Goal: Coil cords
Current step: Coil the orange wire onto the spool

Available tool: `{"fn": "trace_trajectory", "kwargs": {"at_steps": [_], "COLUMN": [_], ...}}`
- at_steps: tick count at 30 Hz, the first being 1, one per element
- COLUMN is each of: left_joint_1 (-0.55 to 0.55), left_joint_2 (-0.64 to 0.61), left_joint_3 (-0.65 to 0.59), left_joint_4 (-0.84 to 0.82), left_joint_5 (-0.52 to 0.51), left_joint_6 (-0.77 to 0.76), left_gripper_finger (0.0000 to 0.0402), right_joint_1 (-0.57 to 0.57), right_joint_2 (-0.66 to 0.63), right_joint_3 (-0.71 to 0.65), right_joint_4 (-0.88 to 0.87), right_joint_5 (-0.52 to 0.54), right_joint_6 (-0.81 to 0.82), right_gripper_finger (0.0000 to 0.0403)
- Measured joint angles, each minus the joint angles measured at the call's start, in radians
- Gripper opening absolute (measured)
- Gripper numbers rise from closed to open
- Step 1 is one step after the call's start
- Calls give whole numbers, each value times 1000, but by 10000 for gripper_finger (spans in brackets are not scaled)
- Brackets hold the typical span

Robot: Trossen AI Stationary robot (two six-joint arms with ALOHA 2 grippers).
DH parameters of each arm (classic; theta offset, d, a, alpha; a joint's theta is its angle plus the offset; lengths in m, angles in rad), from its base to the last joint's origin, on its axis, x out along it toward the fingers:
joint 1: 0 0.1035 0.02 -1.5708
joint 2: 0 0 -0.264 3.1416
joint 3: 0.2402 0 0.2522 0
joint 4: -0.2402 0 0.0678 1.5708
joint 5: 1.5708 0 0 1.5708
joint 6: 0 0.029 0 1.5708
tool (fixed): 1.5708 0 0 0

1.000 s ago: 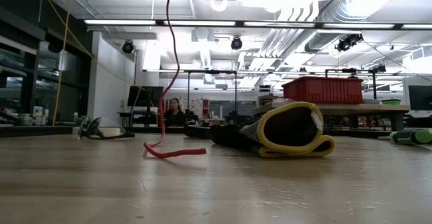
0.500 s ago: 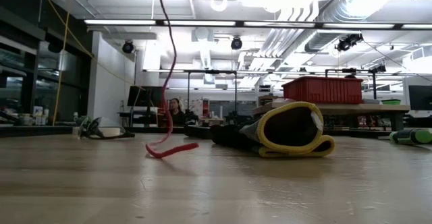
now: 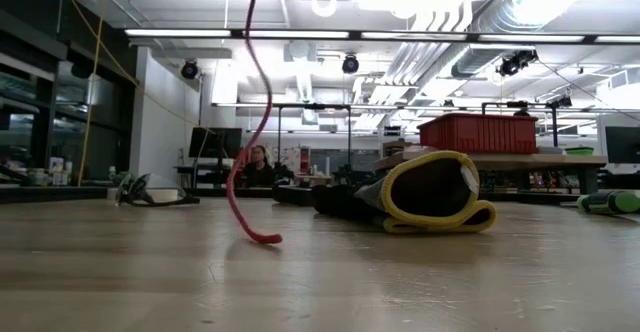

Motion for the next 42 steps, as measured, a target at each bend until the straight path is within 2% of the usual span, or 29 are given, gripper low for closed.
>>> {"fn": "trace_trajectory", "kwargs": {"at_steps": [3,5,13,23,35,42], "left_joint_1": [24,39,52,52,71,92], "left_joint_2": [6,7,10,46,86,83], "left_joint_3": [0,0,0,0,-1,0], "left_joint_4": [55,84,231,263,329,386], "left_joint_5": [3,3,-1,-8,2,0], "left_joint_6": [-122,-186,-332,-346,-345,-397], "left_gripper_finger": [0,0,0,0,0,0], "right_joint_1": [0,0,-24,-26,-26,-26], "right_joint_2": [7,8,7,11,17,17], "right_joint_3": [0,1,1,1,1,1], "right_joint_4": [125,186,216,295,274,252], "right_joint_5": [-85,-94,-19,-30,-31,-18], "right_joint_6": [29,28,7,27,25,-2], "right_gripper_finger": [161,160,160,160,160,160]}}
